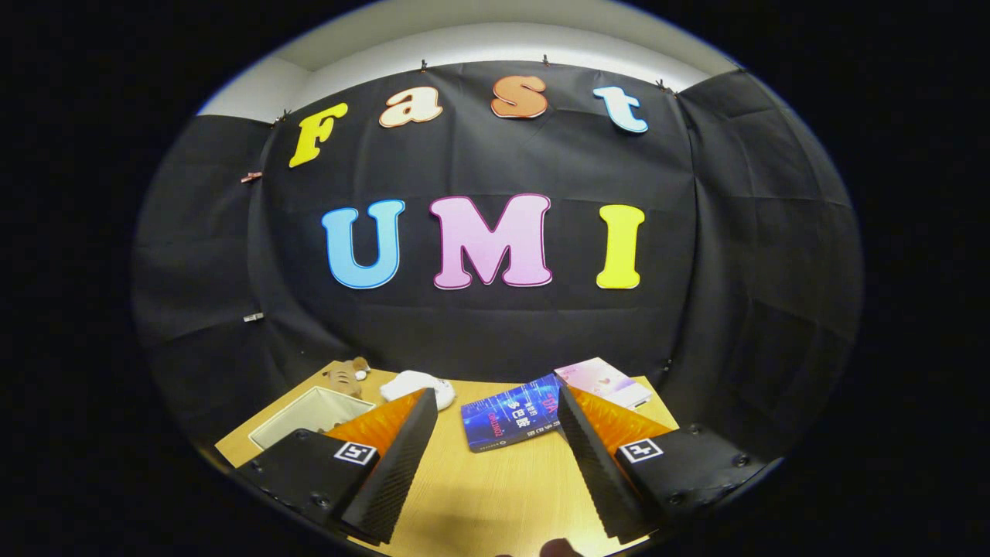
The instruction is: Open the storage box then place both shoes into the box .Put the left shoe in first, then the right shoe, with the right side of both shoes facing outward in a uniform manner.
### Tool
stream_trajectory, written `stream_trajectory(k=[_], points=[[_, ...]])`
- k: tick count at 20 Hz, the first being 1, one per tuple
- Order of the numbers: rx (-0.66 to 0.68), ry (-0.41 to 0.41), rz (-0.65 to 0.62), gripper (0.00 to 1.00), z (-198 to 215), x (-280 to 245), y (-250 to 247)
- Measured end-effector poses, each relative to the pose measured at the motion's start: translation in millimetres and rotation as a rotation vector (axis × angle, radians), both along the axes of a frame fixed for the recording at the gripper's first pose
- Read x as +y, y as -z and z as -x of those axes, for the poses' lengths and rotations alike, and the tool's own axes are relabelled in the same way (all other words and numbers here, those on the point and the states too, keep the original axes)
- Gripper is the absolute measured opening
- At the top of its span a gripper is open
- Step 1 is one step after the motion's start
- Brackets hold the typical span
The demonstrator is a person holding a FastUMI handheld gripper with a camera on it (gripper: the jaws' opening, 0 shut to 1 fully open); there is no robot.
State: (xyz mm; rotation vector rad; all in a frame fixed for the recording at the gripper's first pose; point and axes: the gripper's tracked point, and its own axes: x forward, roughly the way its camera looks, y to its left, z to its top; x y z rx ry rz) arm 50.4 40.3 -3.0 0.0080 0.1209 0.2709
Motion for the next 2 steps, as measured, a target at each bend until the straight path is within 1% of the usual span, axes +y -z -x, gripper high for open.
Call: stream_trajectory(k=[2], points=[[0.045, -0.014, 0.017, 0.98, 1, 9, 23]])
